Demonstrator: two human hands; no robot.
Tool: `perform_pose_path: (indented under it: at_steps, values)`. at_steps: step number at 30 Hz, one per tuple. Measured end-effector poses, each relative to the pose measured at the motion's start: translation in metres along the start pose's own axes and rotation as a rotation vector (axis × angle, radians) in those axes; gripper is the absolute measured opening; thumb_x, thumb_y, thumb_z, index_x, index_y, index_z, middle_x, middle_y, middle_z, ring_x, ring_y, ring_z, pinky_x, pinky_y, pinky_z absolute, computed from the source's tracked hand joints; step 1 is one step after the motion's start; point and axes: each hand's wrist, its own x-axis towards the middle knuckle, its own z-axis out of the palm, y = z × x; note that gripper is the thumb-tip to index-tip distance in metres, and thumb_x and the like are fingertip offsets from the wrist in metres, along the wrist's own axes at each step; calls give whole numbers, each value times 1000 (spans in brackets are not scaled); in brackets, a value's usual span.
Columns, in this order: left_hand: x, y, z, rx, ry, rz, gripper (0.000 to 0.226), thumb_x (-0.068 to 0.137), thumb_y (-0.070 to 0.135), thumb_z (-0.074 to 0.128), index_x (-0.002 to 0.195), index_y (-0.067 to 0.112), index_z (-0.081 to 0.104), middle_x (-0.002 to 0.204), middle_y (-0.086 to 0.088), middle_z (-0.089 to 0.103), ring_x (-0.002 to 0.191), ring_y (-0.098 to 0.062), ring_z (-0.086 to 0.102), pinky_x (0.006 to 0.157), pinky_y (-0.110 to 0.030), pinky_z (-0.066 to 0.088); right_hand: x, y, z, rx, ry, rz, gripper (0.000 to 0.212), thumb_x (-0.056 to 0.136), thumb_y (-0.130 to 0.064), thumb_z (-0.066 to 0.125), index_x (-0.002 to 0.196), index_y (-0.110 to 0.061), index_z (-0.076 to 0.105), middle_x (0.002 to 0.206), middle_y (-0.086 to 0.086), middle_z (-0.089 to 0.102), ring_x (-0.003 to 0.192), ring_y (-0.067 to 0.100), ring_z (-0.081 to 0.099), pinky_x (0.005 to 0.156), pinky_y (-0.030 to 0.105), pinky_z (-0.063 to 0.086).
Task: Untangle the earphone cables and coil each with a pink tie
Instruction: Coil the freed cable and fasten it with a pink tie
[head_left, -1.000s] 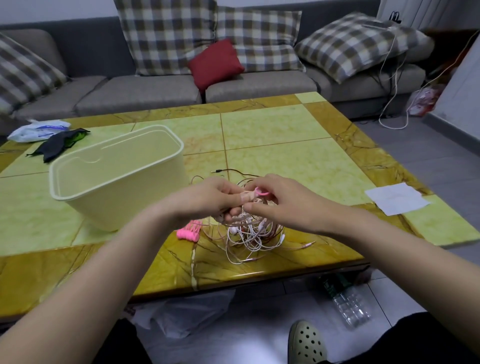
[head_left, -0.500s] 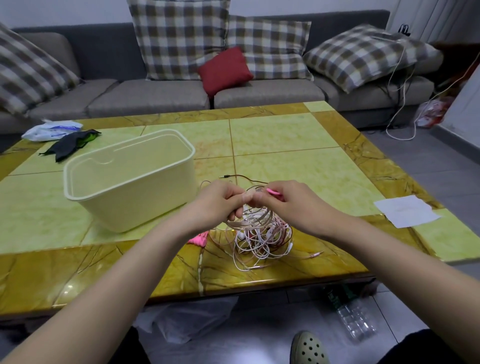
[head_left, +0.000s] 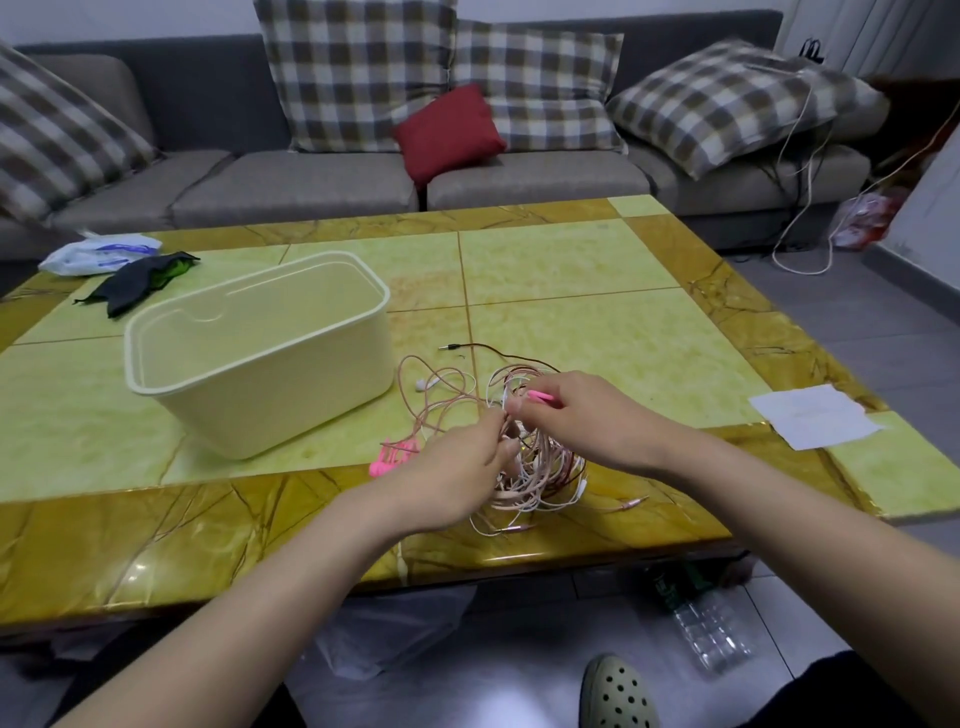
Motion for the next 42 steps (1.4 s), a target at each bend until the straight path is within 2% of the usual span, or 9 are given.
perform_pose_path:
  at_steps: [10,14,17,19,25,30,35,39,42]
  values:
    - [-12,1,-4,-458,-146,-17,28,103,19,29,90,17,54,67,8,43,60,-3,38,66,-17,36,-3,8,5,20,-47,21,41,95,-34,51,59,-18,44,53,-7,36,46,6,34,47,19,28]
    - [-16,12,-7,-303,-142,-26,16,97,41,39,91,30,49,75,13,44,64,6,46,61,-10,36,-3,7,8,-23,-41,21,38,95,-34,51,65,-10,53,52,-5,38,46,7,36,48,17,30]
    - [-15,17,2,-28,-47,-114,39,83,56,57,96,23,41,75,12,37,74,-4,49,54,-17,30,-2,4,10,-10,1,40,44,96,-35,49,61,-9,44,53,-4,35,47,10,30,48,19,28]
    - [-11,17,11,111,59,-136,49,83,53,59,110,17,41,80,8,37,91,-18,54,59,-24,33,-1,3,11,16,31,55,46,97,-34,49,56,-15,36,52,-5,33,47,9,29,46,18,28]
    - [-4,13,17,149,168,-66,5,98,18,37,93,19,38,96,-1,40,99,-28,51,94,-42,37,-2,9,10,69,28,71,42,97,-35,47,60,-15,44,52,-4,36,48,10,31,47,20,28]
    - [0,8,5,-159,30,-36,23,99,15,42,77,17,48,78,4,62,75,-14,58,74,-29,48,-4,16,4,81,36,61,44,96,-35,49,55,-22,40,53,-5,35,50,10,31,50,24,21]
    - [2,5,1,-276,33,-32,32,100,16,40,71,20,53,65,3,49,59,-6,48,60,-17,46,-6,20,5,115,47,57,42,95,-36,50,55,-26,45,53,-6,37,51,9,33,52,27,23]
    - [5,0,4,-206,57,-53,34,100,21,39,69,21,52,70,0,51,71,-21,57,84,-45,53,-7,20,4,105,85,35,32,92,-37,56,73,-12,60,60,-4,44,56,10,37,52,24,25]
    - [4,0,5,-179,49,-56,34,100,21,38,68,21,50,66,3,48,67,-18,50,84,-47,53,-8,19,2,46,72,32,33,92,-38,55,70,-15,49,60,-5,42,56,10,36,50,23,24]
